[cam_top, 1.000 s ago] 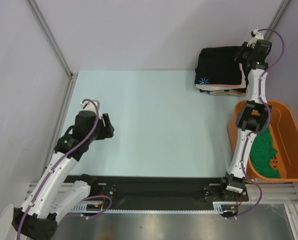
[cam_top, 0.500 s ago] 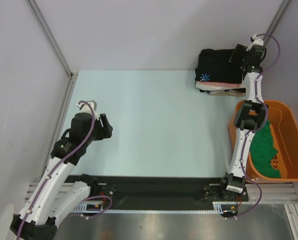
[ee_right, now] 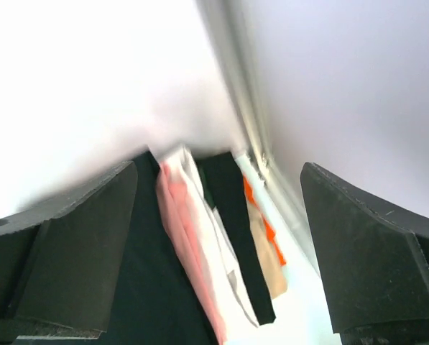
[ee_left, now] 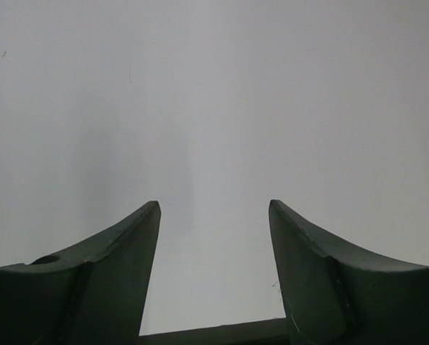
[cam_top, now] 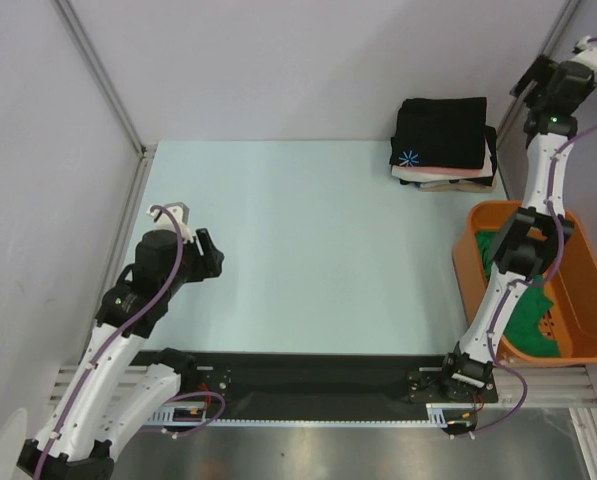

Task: Fold and stack the t-shirts
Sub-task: Reset both grippers

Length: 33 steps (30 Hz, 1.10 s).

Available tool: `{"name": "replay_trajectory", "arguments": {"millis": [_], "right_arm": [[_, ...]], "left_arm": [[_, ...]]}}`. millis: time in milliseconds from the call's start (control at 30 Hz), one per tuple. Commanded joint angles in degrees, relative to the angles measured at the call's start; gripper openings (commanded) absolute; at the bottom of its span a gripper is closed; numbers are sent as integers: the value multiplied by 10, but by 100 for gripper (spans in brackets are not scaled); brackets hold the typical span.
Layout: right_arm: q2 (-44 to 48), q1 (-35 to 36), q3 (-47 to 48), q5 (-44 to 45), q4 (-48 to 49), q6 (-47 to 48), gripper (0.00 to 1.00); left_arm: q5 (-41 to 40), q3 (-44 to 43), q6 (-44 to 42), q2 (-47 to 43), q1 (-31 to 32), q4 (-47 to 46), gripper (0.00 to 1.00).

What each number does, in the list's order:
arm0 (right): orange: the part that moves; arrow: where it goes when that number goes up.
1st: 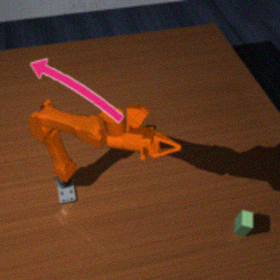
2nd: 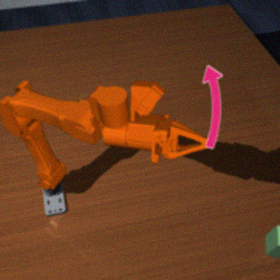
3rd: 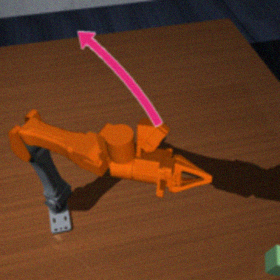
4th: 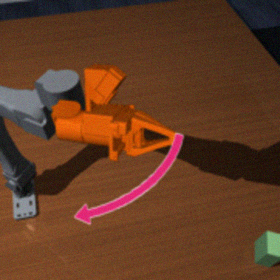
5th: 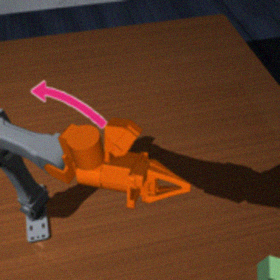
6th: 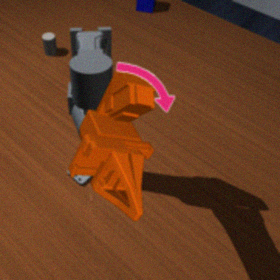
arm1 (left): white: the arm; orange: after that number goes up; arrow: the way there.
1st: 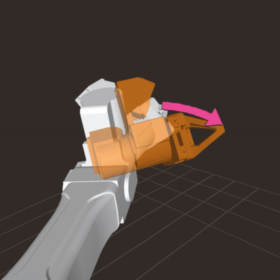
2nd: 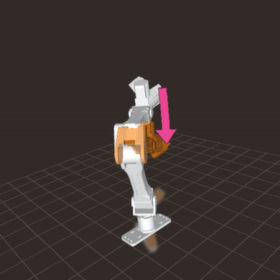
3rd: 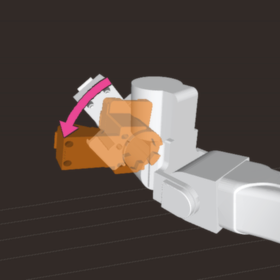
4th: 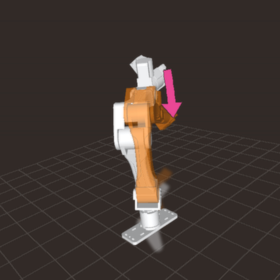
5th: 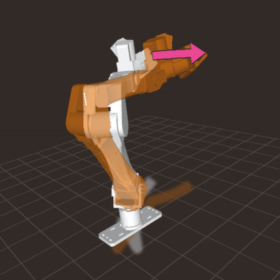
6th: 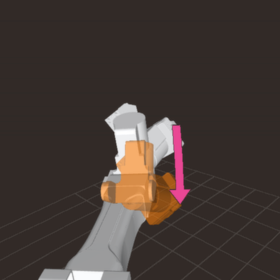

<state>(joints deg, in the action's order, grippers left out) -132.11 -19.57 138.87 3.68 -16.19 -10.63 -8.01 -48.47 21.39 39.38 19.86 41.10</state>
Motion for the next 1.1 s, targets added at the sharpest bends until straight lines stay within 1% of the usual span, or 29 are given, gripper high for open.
{"name": "replay_trajectory", "arguments": {"millis": [0, 67, 133, 167, 233, 267, 300, 333, 367, 433, 467, 500, 533, 567, 600, 633, 667, 733, 767, 800, 867, 900, 1000, 1033, 1067], "right_arm": [[75, -4, -5, 19, -30, -36, 100], [98, 1, -23, 1, -40, -54, 100], [150, 15, -85, -22, -22, -74, 100], [167, 22, -109, -58, -7, -78, 99], [221, 33, -175, -93, 25, -102, 100], [241, 49, -197, -119, 29, -109, 100], [257, 59, -217, -126, 34, -115, 100], [295, 71, -261, -128, 39, -122, 100], [313, 94, -285, -136, 41, -119, 100], [353, 124, -339, -120, 49, -120, 100], [392, 137, -392, -119, 53, -120, 100], [418, 170, -429, -115, 72, -125, 100], [443, 187, -465, -119, 89, -123, 100], [496, 212, -547, -132, 111, -112, 100], [523, 252, -585, -127, 147, -106, 100], [546, 275, -617, -120, 153, -99, 100], [591, 293, -667, -93, 150, -90, 100], [630, 331, -706, -65, 115, -87, 100], [649, 337, -721, -41, 99, -89, 100], [685, 344, -749, -37, 69, -99, 100], [720, 350, -779, -55, 43, -99, 100], [763, 352, -797, -61, 21, -100, 100], [853, 364, -886, -40, 3, -105, 100], [926, 366, -937, -13, 3, -113, 100], [960, 365, -960, 0, 3, -114, 100]], "left_arm": [[-6, 0, -6, -11, 2, -11, 68], [-5, 0, -5, -12, 2, -12, 68], [-3, 0, -5, -16, 2, -12, 69], [-3, 0, -6, -18, 2, -12, 70], [-3, 0, -6, -19, 2, -12, 72], [-4, -1, -6, -19, 2, -12, 80], [-8, -2, -6, -22, 2, -9, 84], [-17, -3, -2, -24, 2, -6, 89], [-20, -3, -1, -29, 1, -5, 100], [-21, -3, -1, -33, 1, -4, 100], [-19, -3, -2, -37, 1, -6, 100], [-17, -2, -4, -40, 1, -8, 100], [-16, 0, -4, -40, 0, -10, 100], [-14, 0, -4, -40, 0, -11, 100], [-10, 0, -5, -36, 0, -10, 100], [-9, -2, -5, -35, 0, -10, 100], [-4, -3, -6, -33, 0, -10, 100], [-1, -6, -6, -32, 0, -8, 100], [5, -7, -7, -33, 0, -8, 100], [5, -8, -9, -37, 0, -8, 100], [13, -3, -12, -44, 0, -12, 100], [17, -3, -14, -47, 0, -15, 100], [13, -1, -14, -52, 0, -15, 100], [13, -1, -14, -54, -1, -15, 100], [14, -1, -15, -54, 0, -16, 100]]}}
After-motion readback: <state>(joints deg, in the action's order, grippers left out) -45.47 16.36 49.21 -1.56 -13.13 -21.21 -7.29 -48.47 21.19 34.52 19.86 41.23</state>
